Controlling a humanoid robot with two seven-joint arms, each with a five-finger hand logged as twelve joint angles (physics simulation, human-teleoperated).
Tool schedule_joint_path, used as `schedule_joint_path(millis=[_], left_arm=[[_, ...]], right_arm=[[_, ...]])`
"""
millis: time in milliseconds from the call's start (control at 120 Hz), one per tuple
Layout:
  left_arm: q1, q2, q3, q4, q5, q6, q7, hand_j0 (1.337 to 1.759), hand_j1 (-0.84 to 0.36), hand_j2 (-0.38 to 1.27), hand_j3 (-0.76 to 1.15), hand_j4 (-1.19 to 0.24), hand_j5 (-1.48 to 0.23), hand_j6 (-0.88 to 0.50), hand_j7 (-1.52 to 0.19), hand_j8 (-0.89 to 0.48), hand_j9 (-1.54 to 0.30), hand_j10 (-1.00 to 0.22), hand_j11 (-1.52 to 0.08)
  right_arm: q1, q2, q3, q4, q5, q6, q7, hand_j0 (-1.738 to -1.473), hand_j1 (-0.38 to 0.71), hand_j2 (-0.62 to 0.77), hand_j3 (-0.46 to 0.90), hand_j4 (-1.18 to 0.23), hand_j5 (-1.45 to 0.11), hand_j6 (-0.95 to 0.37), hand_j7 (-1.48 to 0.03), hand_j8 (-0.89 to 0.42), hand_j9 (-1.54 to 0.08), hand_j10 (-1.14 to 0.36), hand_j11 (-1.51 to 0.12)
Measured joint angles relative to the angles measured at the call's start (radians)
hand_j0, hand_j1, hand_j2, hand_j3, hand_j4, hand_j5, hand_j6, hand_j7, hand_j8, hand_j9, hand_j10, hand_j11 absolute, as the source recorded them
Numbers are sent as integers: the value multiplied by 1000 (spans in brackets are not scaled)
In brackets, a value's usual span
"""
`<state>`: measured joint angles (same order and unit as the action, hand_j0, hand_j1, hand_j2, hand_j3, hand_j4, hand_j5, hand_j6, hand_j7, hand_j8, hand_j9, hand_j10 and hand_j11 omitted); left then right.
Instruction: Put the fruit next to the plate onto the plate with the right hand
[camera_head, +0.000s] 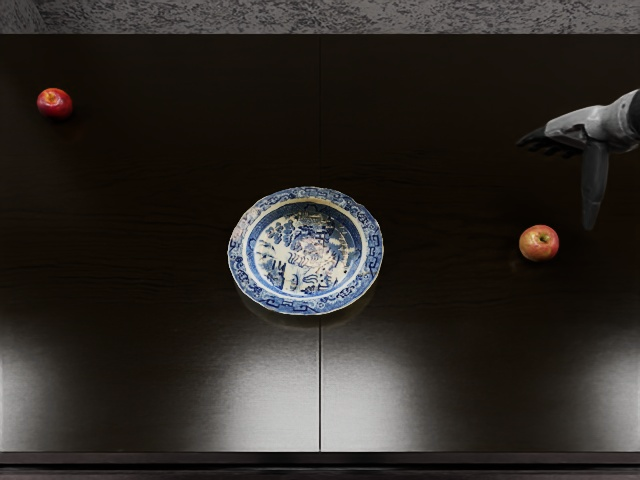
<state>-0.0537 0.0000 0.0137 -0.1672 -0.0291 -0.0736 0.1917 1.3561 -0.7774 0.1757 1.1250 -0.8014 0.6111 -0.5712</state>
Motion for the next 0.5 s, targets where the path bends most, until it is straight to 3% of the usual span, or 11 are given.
schedule_joint_path(millis=[500], left_arm=[[0,0,0,0,0,0,0,1658,339,2,0,-9,-11,-9,-11,-9,-11,-9,-11]], right_arm=[[17,1,40,59,20,0,-36,-1658,-349,0,0,-4,-1,-6,0,-5,0,-3,0]])
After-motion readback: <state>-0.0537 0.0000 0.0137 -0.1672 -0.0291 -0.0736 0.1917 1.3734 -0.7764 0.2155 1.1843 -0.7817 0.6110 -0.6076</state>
